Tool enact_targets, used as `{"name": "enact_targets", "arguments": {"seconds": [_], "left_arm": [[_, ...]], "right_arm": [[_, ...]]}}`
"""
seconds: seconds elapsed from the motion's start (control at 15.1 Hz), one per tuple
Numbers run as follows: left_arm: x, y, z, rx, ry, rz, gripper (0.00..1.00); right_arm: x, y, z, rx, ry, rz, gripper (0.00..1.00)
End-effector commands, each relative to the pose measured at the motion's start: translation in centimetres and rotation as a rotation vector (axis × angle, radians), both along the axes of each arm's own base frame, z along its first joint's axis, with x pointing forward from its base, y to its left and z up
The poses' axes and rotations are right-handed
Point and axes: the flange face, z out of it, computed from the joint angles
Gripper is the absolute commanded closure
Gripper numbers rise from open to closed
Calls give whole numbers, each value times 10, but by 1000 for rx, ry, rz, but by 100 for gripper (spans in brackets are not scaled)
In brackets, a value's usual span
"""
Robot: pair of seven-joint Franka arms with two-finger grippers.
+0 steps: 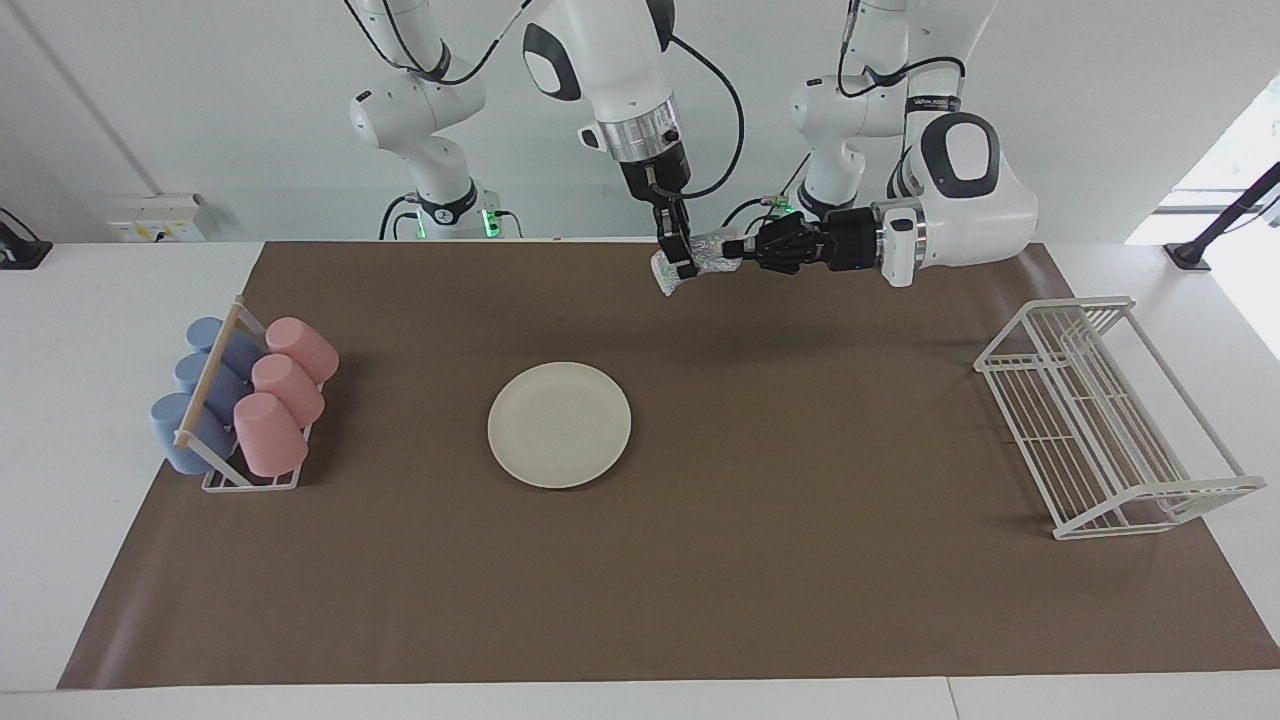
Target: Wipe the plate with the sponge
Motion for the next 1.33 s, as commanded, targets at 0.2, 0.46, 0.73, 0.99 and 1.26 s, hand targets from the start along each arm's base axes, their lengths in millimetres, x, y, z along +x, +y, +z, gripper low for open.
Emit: {"name": "enact_targets", "arguments": {"seconds": [0.2, 0.46, 0.73, 0.99, 1.26], "left_arm": [[-10, -1, 3, -13, -9, -5, 100], [-14, -7, 10, 6, 24, -4, 0], [-15, -4, 20, 85, 19, -12, 0], [-13, 10, 23, 259, -2, -49, 0], [-10, 35, 18, 445, -54, -95, 0]], "right_arm": [[1, -4, -2, -15, -14, 39, 100], [-1, -13, -7, -55, 7, 89, 100], [10, -42, -21, -99, 4, 159, 100], [35, -95, -107, -161, -29, 274, 100], [64, -157, -192, -210, -52, 348, 100]]}}
